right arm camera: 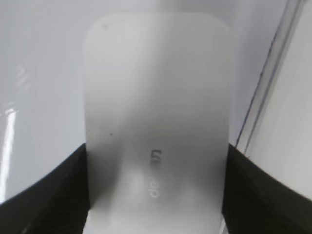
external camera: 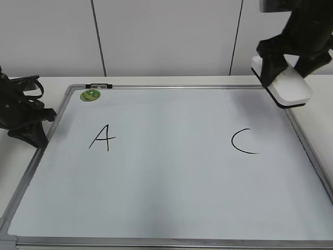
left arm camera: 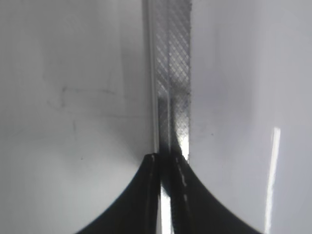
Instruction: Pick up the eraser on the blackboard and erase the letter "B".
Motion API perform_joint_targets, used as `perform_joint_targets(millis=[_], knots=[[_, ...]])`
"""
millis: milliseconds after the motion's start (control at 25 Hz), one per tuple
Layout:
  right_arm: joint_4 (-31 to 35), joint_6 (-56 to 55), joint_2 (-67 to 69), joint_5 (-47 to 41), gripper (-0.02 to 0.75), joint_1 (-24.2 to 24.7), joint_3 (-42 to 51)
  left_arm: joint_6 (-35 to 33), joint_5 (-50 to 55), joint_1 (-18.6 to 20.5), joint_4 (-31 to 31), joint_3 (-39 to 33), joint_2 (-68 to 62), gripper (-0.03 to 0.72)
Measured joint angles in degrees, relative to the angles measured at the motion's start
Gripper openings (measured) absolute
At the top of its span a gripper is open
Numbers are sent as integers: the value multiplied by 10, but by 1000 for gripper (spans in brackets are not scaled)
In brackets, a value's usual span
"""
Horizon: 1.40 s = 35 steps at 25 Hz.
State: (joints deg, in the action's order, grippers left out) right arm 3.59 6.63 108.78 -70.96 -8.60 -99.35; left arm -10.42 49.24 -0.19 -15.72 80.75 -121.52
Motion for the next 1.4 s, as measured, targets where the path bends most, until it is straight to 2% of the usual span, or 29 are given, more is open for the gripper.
perform_joint_targets(millis=[320, 600, 800, 1400], knots=[[15, 0, -61, 56, 549, 46, 158, 0, 0, 0, 0, 0, 0, 12], [28, 1, -65, 134, 549, 92, 251, 0, 0, 0, 0, 0, 0, 13], [29, 4, -59, 165, 549, 113, 257, 0, 0, 0, 0, 0, 0, 13], [36, 10, 31, 215, 549, 113, 233, 0, 0, 0, -1, 0, 0, 15]])
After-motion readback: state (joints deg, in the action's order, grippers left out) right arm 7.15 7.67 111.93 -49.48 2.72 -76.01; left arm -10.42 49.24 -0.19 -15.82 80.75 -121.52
